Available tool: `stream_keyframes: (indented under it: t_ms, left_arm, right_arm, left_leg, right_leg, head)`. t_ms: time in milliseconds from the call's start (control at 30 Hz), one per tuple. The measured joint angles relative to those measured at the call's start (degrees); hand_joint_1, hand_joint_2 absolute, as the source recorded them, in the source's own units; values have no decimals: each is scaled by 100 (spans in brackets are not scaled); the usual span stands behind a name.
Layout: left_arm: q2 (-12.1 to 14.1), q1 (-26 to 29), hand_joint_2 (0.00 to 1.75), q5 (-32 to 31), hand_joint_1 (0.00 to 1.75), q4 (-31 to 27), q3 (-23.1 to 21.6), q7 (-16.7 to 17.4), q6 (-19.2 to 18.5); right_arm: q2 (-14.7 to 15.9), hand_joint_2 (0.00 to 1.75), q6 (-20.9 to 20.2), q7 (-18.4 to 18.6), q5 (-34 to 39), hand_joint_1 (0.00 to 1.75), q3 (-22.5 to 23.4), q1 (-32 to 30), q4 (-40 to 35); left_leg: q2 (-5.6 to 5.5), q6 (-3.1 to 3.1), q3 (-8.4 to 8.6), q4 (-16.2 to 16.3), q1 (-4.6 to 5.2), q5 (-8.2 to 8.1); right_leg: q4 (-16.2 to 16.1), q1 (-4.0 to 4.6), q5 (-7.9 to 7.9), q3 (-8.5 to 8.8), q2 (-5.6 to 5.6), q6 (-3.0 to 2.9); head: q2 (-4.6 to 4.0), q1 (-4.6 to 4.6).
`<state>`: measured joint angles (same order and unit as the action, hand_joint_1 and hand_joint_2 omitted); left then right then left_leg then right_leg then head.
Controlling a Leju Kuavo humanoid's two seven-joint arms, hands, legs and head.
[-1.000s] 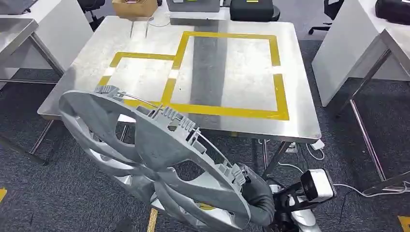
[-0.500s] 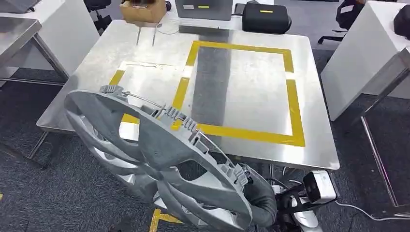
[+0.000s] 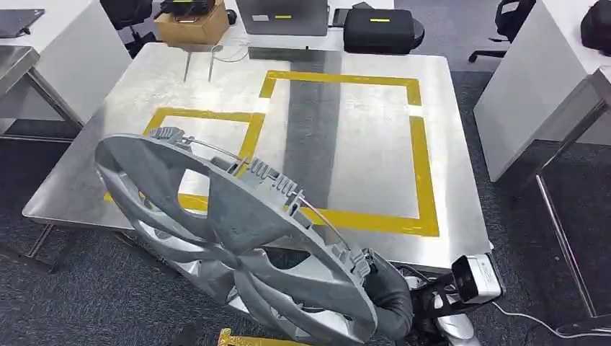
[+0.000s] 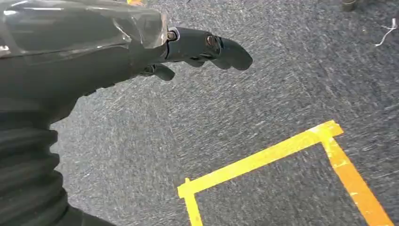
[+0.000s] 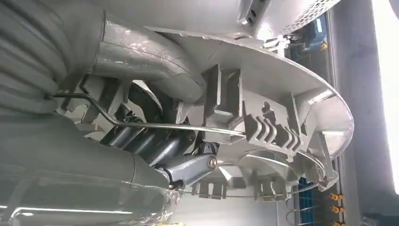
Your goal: Take the parts from the cabinet and place them on the table.
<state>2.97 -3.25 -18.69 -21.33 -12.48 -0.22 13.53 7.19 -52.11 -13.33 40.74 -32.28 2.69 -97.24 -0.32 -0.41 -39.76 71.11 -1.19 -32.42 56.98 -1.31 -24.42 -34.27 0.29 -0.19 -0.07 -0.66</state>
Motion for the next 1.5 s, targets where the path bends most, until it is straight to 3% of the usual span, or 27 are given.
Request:
stream_keyframes:
  t_ms: [67,100,133,233,267,300,400,467,500,567,600,633,700,867,900,933,967,1000,1033,1133,1167,1267,1333,1367,1433,1467,1500]
  left_arm:
    - [6,3,175,2,0,0,7,0,6]
    - [20,2,175,2,0,0,13,-2,13]
    - [17,-1,175,7,0,0,22,-9,17]
    - [37,68,175,85,0,0,63,-99,83]
    - [31,91,175,138,0,-2,90,-155,107]
    - [20,128,175,206,0,0,114,-234,131]
    - [-9,242,175,343,0,13,223,-391,227]
    - [-44,348,175,369,0,15,273,-415,306]
    - [-61,394,175,369,0,15,291,-413,345]
    - [-112,437,175,358,0,11,328,-387,418]
    - [-146,451,175,339,0,-2,337,-348,441]
    - [-173,451,175,301,0,-9,343,-297,463]
    - [-236,480,175,252,0,-50,363,-208,487]
    - [-243,490,175,243,0,-59,363,-188,494]
    - [-275,518,175,195,0,-101,363,-142,496]
    - [-306,508,175,105,0,-131,358,-79,490]
    - [-326,514,175,70,0,-138,356,-57,472]
    - [-339,516,175,66,0,-140,354,-48,468]
    - [-352,515,175,66,0,-142,354,-44,468]
    - [-356,502,175,59,0,-173,352,-44,468]
    - [-354,483,175,42,0,-175,352,-42,463]
    - [-361,445,175,-70,0,-175,343,-17,323]
    - [-376,348,175,-127,0,-175,295,9,183]
    - [-376,278,175,-151,0,-173,269,18,137]
    - [-382,115,175,-168,0,-155,206,83,3]
    - [-387,43,175,-171,0,-149,166,96,-31]
    - [-393,0,175,-170,0,-138,140,103,-70]
  right_arm:
    - [-15,175,9,0,-2,175,2,4,0]
    - [-24,175,20,0,-9,175,2,6,0]
    - [-26,175,61,7,-48,175,2,8,-2]
    - [-61,175,473,92,-574,175,42,6,-24]
    - [-59,175,777,94,-942,175,72,-3,-64]
    - [-52,175,1236,61,-1466,175,122,-5,-85]
    - [-41,175,2859,-101,-3399,175,348,46,-118]
    - [-22,175,3780,-144,-4467,175,569,110,-118]
    - [-13,175,4155,-170,-4919,175,670,182,-120]
    - [-9,175,4865,-212,-5829,175,809,342,-166]
    - [-7,175,5180,-216,-6257,175,859,438,-186]
    - [-4,175,5486,-223,-6700,175,883,535,-195]
    - [22,175,6042,-221,-7423,175,914,672,-190]
    - [39,175,6186,-214,-7583,175,927,707,-186]
    - [55,175,6464,-166,-7926,175,935,797,-177]
    - [118,175,6758,-61,-8431,175,927,928,-85]
    - [182,175,6811,-44,-8533,175,922,948,-2]
    - [203,175,6815,-28,-8546,175,918,947,33]
    - [218,175,6817,-20,-8548,175,911,947,74]
    - [247,175,6819,24,-8603,175,911,951,144]
    - [262,175,6815,70,-8678,175,905,969,162]
    - [413,175,6517,328,-8815,175,857,1140,405]
    - [591,175,6060,470,-8771,175,824,1315,746]
    - [671,175,5850,485,-8754,175,804,1433,987]
    - [847,175,5287,377,-8676,175,693,1825,1824]
    - [916,175,5032,277,-8592,175,636,2012,2212]
    - [973,175,4843,159,-8469,175,572,2192,2631]
  left_leg:
    - [3,133,368,-988,32,692]
    - [29,226,478,-1330,73,858]
    - [43,240,482,-1369,104,688]
    - [20,301,503,-1384,136,755]
    - [21,313,626,-1524,63,852]
    - [22,317,681,-1572,83,862]
    - [-1,350,666,-1562,94,869]
    - [-18,352,658,-1552,98,862]
    - [-25,351,658,-1547,99,856]
    - [-38,316,658,-1494,99,818]
    - [-39,286,640,-1453,106,785]
    - [-32,249,593,-1357,167,737]
    - [-31,228,589,-1371,148,739]
    - [-33,215,592,-1373,136,742]
    - [-35,165,553,-1328,122,679]
    - [-4,50,170,-431,69,201]
    - [0,-3,-243,361,38,-65]
    - [1,-9,-306,443,31,-23]
    - [2,-5,-238,257,20,133]
    - [16,86,479,-1219,22,824]
    - [19,114,539,-1344,71,718]
    - [7,199,522,-1347,118,727]
    - [11,292,660,-1514,61,821]
    - [2,333,684,-1556,66,846]
    - [-5,354,661,-1554,76,859]
    - [-14,362,650,-1552,84,864]
    - [-22,362,648,-1548,86,865]
  right_leg:
    - [-8,35,-52,104,8,6]
    - [-13,30,-71,125,9,15]
    - [-8,92,-82,119,16,37]
    - [-33,78,-110,135,15,128]
    - [14,110,-144,95,10,148]
    - [166,98,-222,49,-2,152]
    - [1495,79,-781,-619,-4,85]
    - [1836,77,-827,-826,-5,155]
    - [1582,68,-684,-718,-5,219]
    - [564,50,-260,-231,-6,333]
    - [134,44,-133,-22,-8,337]
    - [22,59,-98,42,3,261]
    - [48,78,-104,25,2,190]
    - [47,86,-99,24,3,169]
    - [6,-20,-75,65,3,117]
    - [5,-15,-99,94,1,41]
    - [7,-9,-104,93,1,38]
    - [8,-9,-105,96,2,39]
    - [8,-10,-106,101,5,40]
    - [5,-10,-121,130,14,63]
    - [9,42,-128,110,11,94]
    - [-23,5,-112,103,9,195]
    - [36,3,-153,85,-6,239]
    - [262,23,-274,-31,-6,218]
    - [1209,15,-643,-526,-5,169]
    - [1691,15,-778,-774,-5,175]
    - [1875,13,-786,-881,-5,208]
  head:
    - [0,2]
    - [0,7]
    - [0,13]
    - [0,4]
    - [0,2]
    - [0,24]
    - [0,24]
    - [0,26]
    - [0,26]
    - [0,26]
    - [0,30]
    - [0,16]
    - [0,9]
    - [0,9]
    - [0,13]
    - [0,-22]
    - [0,-22]
    - [0,-22]
    - [0,-24]
    - [0,-22]
    - [0,-18]
    - [0,-20]
    - [0,-13]
    - [0,-4]
    - [0,6]
    - [0,9]
    - [0,11]
